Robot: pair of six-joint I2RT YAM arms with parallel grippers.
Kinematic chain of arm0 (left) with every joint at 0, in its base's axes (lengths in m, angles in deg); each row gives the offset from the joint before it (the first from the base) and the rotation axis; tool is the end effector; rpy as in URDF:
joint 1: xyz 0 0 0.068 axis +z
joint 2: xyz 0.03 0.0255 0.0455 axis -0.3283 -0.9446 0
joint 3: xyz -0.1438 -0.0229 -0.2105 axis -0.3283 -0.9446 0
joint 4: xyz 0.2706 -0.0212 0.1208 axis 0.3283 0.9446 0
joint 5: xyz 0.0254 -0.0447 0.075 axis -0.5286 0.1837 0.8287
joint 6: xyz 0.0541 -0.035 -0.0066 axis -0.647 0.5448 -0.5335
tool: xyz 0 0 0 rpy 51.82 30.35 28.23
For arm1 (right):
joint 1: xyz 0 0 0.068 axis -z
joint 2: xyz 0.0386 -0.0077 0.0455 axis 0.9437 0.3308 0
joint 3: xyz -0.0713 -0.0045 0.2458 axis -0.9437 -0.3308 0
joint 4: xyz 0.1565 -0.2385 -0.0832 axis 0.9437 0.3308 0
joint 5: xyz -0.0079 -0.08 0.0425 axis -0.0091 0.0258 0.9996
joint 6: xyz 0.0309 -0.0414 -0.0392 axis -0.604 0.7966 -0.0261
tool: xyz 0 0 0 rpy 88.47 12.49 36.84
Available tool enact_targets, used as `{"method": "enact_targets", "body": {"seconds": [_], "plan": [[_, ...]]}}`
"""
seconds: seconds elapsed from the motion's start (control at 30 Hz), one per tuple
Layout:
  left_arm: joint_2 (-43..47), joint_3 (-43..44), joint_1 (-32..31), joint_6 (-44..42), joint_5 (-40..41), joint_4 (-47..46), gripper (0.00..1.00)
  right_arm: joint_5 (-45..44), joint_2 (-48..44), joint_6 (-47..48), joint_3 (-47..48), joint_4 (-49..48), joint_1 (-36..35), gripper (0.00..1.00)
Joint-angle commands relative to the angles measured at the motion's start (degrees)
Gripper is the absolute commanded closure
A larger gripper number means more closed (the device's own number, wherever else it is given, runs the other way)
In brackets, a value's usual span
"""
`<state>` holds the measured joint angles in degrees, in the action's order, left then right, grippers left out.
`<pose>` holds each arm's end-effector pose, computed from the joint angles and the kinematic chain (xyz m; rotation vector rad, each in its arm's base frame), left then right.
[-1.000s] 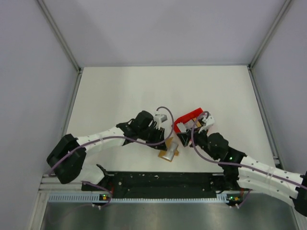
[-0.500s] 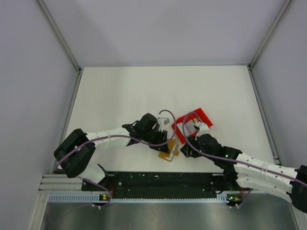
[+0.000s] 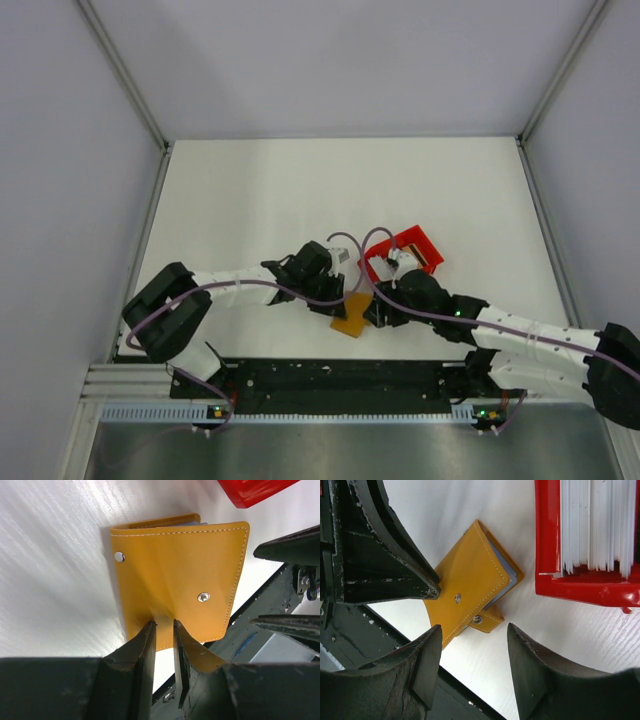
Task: Put the credit cards into the card holder
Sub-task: Close the card holder at the center of the board.
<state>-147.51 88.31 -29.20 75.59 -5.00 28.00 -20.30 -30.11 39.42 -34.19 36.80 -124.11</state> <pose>0.2019 -0.2563 0.0997 0.5265 2.6872 -1.0093 0.1487 0.1967 0.1348 -0.2845 2.3682 0.7771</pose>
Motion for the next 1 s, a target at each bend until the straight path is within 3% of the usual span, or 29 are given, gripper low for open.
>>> {"method": "enact_targets", "body": {"seconds": [0.0, 0.23, 0.5, 0.67, 0.73, 0.8, 0.97], "plan": [[0.5, 0.2, -0.1, 1.1, 4.0, -0.9, 0.75, 2.3, 1.8, 1.1, 3.1, -2.7, 0.3, 0.45], [2.2, 0.0, 0.0, 1.9, 6.4, -0.3, 0.74, 3.7, 4.2, 3.1, 4.2, -1.5, 0.3, 0.45], [2.1, 0.7, -0.1, 0.7, 5.2, -0.6, 0.74, 8.0, -8.9, 24.7, -6.1, -10.0, 0.4, 0.35], [1.4, 2.1, 0.0, -0.5, 4.6, -0.1, 0.74, 10.0, -12.8, 29.2, -12.0, -17.1, 0.5, 0.31], [1.5, 2.8, -0.1, -0.8, 4.6, 0.4, 0.74, 14.2, -12.2, 32.4, -12.3, -17.3, 0.3, 0.31], [1.6, 2.8, -0.1, -0.8, 4.7, 0.4, 0.74, 10.3, -11.3, 30.8, -13.2, -18.9, 0.3, 0.32], [1.5, 2.9, 0.0, -1.1, 4.5, 0.4, 0.76, 12.9, -5.3, 34.1, -13.8, -24.4, 0.3, 0.35]]}}
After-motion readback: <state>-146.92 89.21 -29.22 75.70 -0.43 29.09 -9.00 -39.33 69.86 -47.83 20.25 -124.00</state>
